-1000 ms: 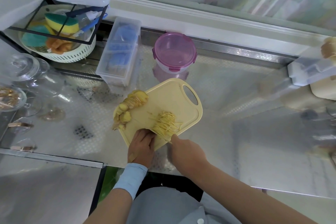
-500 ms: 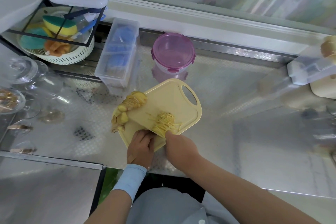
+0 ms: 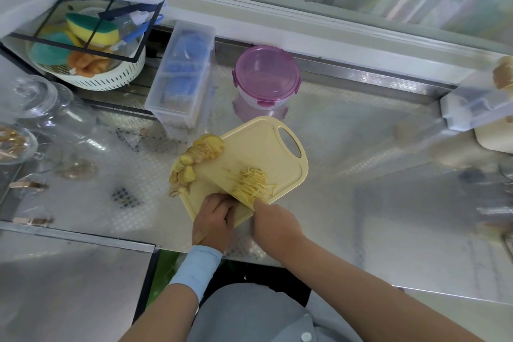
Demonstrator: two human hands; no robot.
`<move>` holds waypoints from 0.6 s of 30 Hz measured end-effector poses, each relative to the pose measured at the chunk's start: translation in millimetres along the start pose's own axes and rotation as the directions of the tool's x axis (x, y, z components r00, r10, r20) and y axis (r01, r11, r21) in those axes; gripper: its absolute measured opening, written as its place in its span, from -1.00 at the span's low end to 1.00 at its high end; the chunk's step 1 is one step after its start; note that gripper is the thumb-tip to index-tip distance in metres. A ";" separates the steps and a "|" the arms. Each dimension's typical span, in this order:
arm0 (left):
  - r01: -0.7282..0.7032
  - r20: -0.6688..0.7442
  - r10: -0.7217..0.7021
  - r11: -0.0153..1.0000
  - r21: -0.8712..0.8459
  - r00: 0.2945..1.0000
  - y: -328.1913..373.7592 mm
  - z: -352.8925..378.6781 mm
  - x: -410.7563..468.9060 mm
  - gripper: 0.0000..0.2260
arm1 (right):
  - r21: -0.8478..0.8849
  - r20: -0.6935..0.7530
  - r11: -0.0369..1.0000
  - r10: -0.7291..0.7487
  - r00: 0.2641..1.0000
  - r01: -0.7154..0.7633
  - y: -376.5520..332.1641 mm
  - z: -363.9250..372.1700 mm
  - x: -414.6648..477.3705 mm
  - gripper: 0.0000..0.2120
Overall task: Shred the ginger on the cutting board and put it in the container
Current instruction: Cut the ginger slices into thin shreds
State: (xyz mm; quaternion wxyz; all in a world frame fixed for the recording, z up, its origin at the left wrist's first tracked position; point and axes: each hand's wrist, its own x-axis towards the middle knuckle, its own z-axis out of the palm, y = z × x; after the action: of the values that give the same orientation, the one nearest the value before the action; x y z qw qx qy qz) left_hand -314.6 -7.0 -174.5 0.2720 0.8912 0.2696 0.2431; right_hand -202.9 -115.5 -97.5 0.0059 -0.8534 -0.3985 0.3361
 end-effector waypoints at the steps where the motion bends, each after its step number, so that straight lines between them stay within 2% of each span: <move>1: 0.000 -0.001 0.000 1.000 -0.007 1.000 0.4 -0.1 0.8 -0.81 | 0.003 -0.001 1.000 -0.002 1.000 0.002 -2.4 -2.6 2.5 -0.80; 5: -0.041 0.013 0.041 0.999 0.000 0.999 -1.1 0.1 2.6 -0.79 | 0.008 0.000 1.000 0.002 1.000 -0.002 -4.2 -5.1 6.1 -0.79; 11: -0.005 -0.008 0.005 1.000 0.026 1.000 -1.9 1.8 1.2 -0.80 | -0.009 -0.052 1.000 -0.019 0.998 0.018 7.2 2.4 -9.0 -0.85; 14: 0.005 -0.019 -0.004 1.000 0.026 1.000 0.0 1.5 1.6 -0.80 | -0.021 -0.105 1.000 0.003 0.994 -0.005 13.8 10.6 -12.2 -0.78; 16: 0.002 -0.020 -0.001 1.000 0.024 1.000 0.6 0.7 1.6 -0.79 | -0.017 -0.092 1.000 0.018 0.996 -0.019 14.0 13.9 -10.5 -0.75; 18: -0.001 -0.014 0.001 1.000 0.016 1.000 0.4 0.4 1.6 -0.79 | -0.012 -0.059 1.000 0.017 0.998 -0.018 11.3 11.8 -7.4 -0.80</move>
State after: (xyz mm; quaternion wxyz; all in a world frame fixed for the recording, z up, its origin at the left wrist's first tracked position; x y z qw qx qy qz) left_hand -313.0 -6.4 -174.2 0.2628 0.8919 0.2729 0.2470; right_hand -205.4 -131.3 -105.5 0.0092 -0.8664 -0.3927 0.3085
